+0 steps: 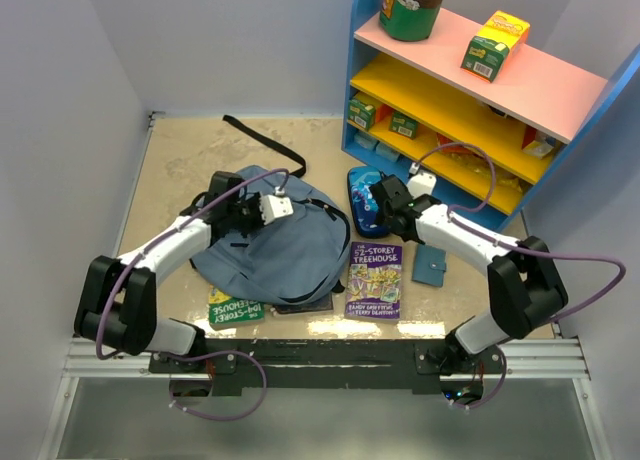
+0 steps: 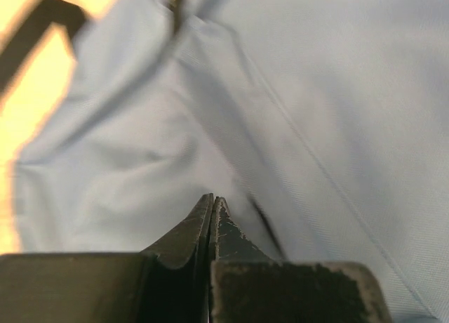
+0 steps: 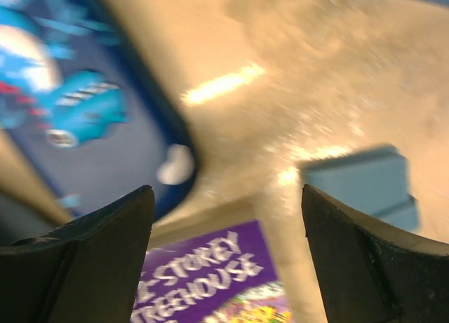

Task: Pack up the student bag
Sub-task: Pick up the personal item from the center of the board.

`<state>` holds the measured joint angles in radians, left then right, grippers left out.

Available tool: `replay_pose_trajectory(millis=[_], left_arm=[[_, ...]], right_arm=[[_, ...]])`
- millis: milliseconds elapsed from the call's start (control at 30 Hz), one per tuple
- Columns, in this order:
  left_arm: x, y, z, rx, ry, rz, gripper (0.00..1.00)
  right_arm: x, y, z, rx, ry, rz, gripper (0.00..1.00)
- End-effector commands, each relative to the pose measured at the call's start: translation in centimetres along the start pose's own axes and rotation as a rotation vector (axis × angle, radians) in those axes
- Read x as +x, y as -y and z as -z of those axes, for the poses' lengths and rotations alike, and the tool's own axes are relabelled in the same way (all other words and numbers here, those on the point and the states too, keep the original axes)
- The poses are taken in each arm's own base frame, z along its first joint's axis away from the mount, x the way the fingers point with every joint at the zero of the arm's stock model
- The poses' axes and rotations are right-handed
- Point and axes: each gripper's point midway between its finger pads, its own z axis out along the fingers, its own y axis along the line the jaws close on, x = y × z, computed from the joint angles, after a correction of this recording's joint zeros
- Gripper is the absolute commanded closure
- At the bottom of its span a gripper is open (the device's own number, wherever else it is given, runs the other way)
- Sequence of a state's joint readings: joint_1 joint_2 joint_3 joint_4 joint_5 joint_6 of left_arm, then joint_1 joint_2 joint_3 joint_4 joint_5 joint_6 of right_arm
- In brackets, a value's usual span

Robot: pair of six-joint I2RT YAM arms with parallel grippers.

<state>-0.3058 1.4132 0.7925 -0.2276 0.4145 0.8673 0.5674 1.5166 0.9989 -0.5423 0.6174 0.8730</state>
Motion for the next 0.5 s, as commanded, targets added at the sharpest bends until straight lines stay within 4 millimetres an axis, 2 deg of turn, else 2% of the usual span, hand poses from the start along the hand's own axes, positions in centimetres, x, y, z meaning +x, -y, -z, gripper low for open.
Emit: replay_pose_trajectory(millis=[0,167,233,333,400,433,467], left_arm=[[-4.2,-3.7,2.8,-0.106,0.077,0.003,1.00],[-5.6,-4.4,3.8,-0.122,0.093,0.011,1.00],[-5.8,-4.5,4.0,-0.127,0.095,0.004,1.00],[-5.4,-4.0,3.7,-0.107,0.086,0.014,1.00],[-4.1,-2.8,2.9,-0.075,0.060,0.029,1.00],[-3.3,-2.2,2.4,-0.060,0.043,0.039,0.97],[-2.6,-2.0,2.0,-0.058,0.022,0.052,0.72]], right_arm=[[1.3,5.2,0.3,0.209,-0.058,-0.014,0.13],[1.9,8.1,0.1,0.272,-0.106,-0.007,0.13],[2.5,8.6,0.0,0.281,-0.131,0.009,0.13],[3.8,9.3,-0.6,0.310,-0.183,0.067,0.14],[4.6,9.8,-1.1,0.342,-0.213,0.096,0.14],[4.8,9.7,-1.3,0.343,-0.221,0.102,0.14],[5.0,9.6,-1.4,0.340,-0.230,0.105,0.14]])
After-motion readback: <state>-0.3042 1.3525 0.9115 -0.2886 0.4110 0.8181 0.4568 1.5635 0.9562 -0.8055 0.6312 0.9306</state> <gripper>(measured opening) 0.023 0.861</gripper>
